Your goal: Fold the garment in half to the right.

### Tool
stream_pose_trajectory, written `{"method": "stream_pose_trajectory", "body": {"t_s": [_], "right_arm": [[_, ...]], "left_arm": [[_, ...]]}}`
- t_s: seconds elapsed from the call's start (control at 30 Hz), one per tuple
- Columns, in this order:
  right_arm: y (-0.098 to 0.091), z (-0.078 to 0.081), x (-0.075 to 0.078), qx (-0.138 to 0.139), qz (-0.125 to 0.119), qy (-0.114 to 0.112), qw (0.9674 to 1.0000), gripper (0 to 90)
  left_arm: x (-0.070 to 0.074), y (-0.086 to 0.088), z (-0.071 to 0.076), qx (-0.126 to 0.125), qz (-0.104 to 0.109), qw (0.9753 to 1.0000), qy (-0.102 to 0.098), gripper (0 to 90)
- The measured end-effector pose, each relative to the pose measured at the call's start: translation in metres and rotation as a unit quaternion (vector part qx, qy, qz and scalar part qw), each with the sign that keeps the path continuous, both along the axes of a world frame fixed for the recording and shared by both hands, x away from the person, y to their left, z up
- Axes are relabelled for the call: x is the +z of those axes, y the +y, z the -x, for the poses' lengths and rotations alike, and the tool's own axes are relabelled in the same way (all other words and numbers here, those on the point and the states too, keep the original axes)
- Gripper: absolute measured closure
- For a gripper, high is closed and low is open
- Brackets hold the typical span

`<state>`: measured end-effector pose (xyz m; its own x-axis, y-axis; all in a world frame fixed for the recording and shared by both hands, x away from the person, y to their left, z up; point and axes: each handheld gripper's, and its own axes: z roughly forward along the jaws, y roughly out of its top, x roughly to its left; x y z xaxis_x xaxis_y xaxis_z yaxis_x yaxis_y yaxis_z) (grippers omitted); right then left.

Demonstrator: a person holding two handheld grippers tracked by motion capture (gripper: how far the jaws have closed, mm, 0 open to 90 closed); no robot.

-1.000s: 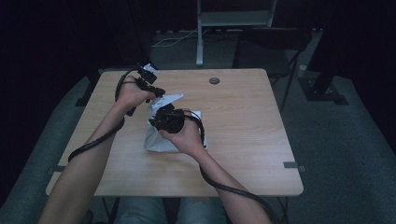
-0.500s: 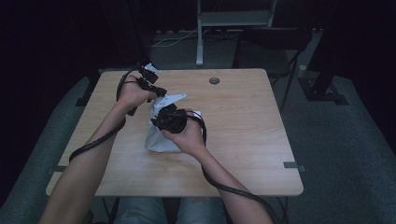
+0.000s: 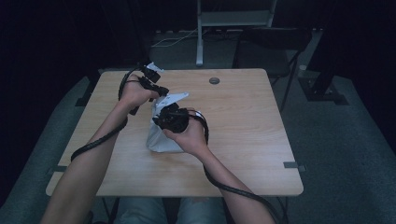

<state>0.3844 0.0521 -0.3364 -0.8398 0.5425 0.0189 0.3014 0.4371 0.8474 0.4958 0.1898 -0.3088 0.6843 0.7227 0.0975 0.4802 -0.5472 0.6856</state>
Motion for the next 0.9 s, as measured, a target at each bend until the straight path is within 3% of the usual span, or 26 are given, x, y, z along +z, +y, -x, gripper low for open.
{"method": "stream_pose_trajectory", "body": {"t_s": [0.9], "right_arm": [[-0.0086, 0.0005, -0.0035, -0.009, 0.0, 0.005, 1.0, 82.0]], "left_arm": [[-0.0049, -0.0081, -0.0015, -0.002, 0.004, 1.0, 0.004, 86.1]]}}
